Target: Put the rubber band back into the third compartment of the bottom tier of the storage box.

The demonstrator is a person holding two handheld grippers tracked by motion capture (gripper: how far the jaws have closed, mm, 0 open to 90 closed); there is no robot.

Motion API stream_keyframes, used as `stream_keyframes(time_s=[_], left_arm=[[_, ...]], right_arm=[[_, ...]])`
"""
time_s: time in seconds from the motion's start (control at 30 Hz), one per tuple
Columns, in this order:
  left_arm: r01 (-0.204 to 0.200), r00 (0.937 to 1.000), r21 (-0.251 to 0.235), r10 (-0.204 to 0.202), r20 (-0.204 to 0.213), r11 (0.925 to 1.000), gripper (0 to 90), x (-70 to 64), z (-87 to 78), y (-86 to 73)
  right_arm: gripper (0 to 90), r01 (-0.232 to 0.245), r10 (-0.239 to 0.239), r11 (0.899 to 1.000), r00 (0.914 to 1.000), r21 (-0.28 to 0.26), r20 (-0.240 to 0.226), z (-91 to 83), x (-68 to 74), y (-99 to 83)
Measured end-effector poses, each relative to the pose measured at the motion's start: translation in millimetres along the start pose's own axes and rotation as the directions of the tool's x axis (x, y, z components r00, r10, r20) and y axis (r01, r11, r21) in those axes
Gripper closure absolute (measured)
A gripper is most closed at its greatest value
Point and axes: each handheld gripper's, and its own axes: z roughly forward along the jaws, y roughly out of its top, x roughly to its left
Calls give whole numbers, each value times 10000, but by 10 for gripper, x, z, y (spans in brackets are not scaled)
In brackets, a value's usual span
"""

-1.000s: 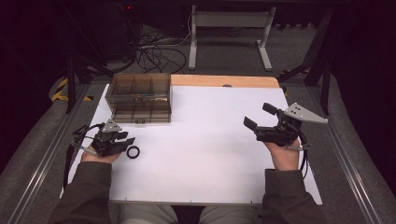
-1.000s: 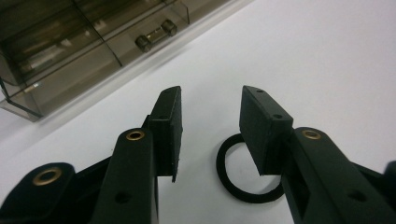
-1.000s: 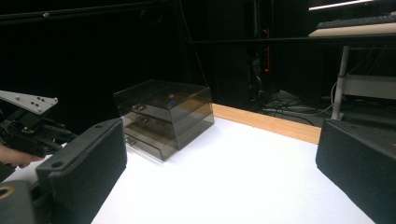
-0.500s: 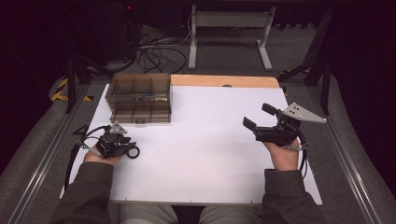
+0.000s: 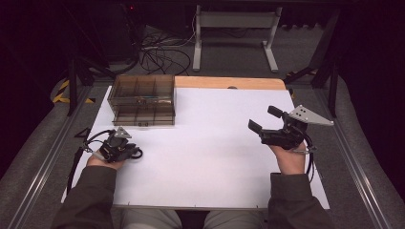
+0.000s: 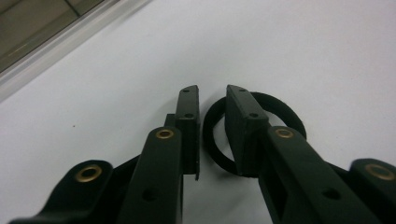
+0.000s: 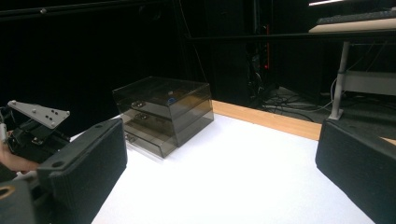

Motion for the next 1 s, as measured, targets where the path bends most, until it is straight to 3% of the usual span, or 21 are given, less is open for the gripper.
stream_keyframes(time_s=[0.5, 1.0], left_arm=[[-85, 9999, -14, 85, 108, 10000, 847, -15, 6, -1], [-126, 9999, -100, 126, -75, 9999, 860, -22, -6, 5]], right_arm=[[29, 9, -8, 10000, 10000, 56, -70, 15, 19, -1], [29, -11, 12, 10000, 10000, 67, -76, 16, 19, -1]])
